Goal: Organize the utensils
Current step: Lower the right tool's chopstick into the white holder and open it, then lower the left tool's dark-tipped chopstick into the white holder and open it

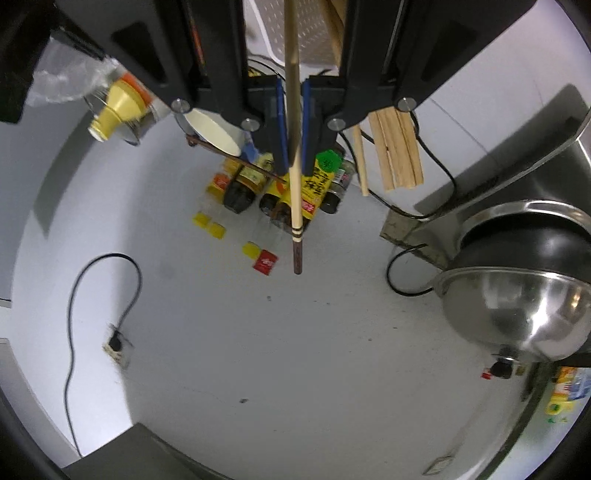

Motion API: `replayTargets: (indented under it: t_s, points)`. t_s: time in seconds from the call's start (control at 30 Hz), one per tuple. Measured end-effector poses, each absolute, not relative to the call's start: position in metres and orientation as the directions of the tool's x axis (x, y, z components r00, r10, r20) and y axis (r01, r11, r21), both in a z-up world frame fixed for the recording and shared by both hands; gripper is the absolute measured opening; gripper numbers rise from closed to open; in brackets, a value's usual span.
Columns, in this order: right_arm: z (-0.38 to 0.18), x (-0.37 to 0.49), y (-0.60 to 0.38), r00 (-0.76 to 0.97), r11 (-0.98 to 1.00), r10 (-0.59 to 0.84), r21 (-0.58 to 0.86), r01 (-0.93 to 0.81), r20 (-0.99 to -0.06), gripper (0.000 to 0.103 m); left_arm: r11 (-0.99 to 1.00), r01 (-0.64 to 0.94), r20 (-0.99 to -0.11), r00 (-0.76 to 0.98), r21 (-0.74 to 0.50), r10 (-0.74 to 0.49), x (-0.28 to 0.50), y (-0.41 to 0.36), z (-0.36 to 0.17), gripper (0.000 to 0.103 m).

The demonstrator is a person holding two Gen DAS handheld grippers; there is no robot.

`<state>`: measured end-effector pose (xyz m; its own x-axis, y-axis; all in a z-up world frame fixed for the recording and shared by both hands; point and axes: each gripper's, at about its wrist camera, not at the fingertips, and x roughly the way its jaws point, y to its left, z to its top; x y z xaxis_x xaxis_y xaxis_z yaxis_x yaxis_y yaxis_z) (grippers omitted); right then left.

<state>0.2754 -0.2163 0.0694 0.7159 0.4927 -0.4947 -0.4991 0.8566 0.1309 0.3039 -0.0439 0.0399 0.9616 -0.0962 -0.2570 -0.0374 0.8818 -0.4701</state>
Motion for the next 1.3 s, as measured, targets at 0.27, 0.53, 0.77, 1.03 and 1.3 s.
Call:
replayTargets:
  t_s: [0.27,0.53,0.77,1.03,1.3]
  points:
    - [0.065,0.279,-0.225,0.718,0.849,0.516,0.168,-0.501,-0.467,0.046,0.875,-0.106,-0.276,0.961,-0.473,-0.033,0.312,-0.057,0.028,0.006]
    - [0.061,0.278,-0.235,0.719,0.843,0.532,0.196,-0.501,-0.447,0.046,0.912,-0.134,-0.305,0.952,-0.388,0.011,0.300,-0.066,0.013,0.006]
    - [0.057,0.278,-0.235,0.714,0.835,0.546,0.212,-0.508,-0.438,0.046,0.931,-0.133,-0.297,0.954,-0.341,0.028,0.290,-0.065,0.017,0.007]
    - [0.052,0.278,-0.224,0.693,0.821,0.563,0.211,-0.530,-0.450,0.046,0.904,-0.186,-0.281,0.957,-0.384,0.077,0.283,-0.054,0.019,0.006]
    - [0.051,0.277,-0.223,0.694,0.821,0.564,0.216,-0.528,-0.447,0.046,0.886,-0.112,-0.285,0.958,-0.449,-0.024,0.283,-0.056,0.016,0.006]
